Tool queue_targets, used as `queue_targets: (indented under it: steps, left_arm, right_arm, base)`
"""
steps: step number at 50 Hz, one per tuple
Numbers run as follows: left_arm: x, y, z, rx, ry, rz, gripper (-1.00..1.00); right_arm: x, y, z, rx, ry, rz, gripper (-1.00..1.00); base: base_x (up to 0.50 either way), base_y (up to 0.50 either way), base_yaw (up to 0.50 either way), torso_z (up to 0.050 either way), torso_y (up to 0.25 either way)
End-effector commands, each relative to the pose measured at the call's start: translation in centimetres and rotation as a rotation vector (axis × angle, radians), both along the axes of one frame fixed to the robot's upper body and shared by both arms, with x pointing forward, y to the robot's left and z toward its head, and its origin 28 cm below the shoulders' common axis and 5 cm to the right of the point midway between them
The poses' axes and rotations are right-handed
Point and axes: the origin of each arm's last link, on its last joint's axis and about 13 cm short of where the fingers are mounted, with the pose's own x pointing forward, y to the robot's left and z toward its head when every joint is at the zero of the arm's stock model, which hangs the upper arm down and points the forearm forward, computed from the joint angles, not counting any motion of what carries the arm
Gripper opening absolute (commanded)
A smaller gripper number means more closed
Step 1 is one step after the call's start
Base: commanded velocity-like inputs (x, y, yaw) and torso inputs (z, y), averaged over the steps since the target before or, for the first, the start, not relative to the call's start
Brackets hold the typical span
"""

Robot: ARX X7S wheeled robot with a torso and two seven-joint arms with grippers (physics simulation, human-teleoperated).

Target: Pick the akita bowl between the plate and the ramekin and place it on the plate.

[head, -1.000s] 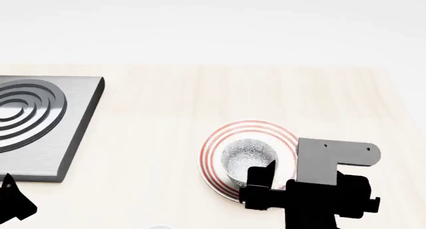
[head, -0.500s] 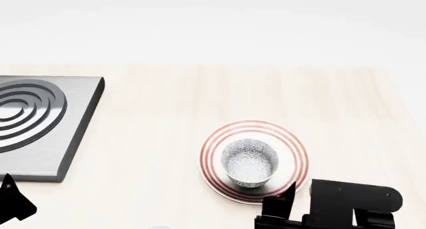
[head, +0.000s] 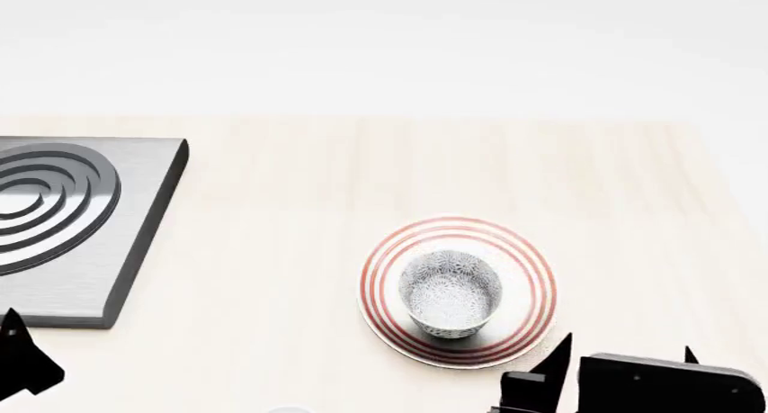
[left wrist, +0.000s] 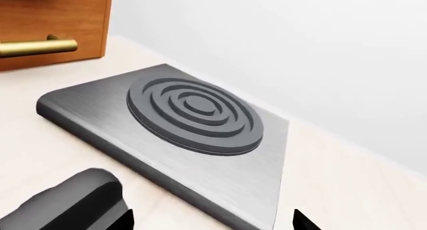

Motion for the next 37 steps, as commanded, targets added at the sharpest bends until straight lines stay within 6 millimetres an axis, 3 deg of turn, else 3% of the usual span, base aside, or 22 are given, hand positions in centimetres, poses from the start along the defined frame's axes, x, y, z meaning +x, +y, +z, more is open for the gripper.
queue_targets:
  steps: [1, 37]
  left_arm:
    - [-0.2, -0.1, 0.4, -0.001, -0.014, -0.006, 1.0]
    - [-0.9, -0.1, 2.7, -0.028, -0.078, -0.01, 1.0]
  right_arm:
    - [-0.7, -0.4, 0.8, -0.032, -0.038, -0.026, 1.0]
    - [-3.2, -1.2, 3.5, -0.085, -0.121, -0.087, 1.0]
  base:
    - [0.0, 0.0, 0.0, 0.0, 0.0]
    - [0.0, 0.0, 0.0, 0.0, 0.0]
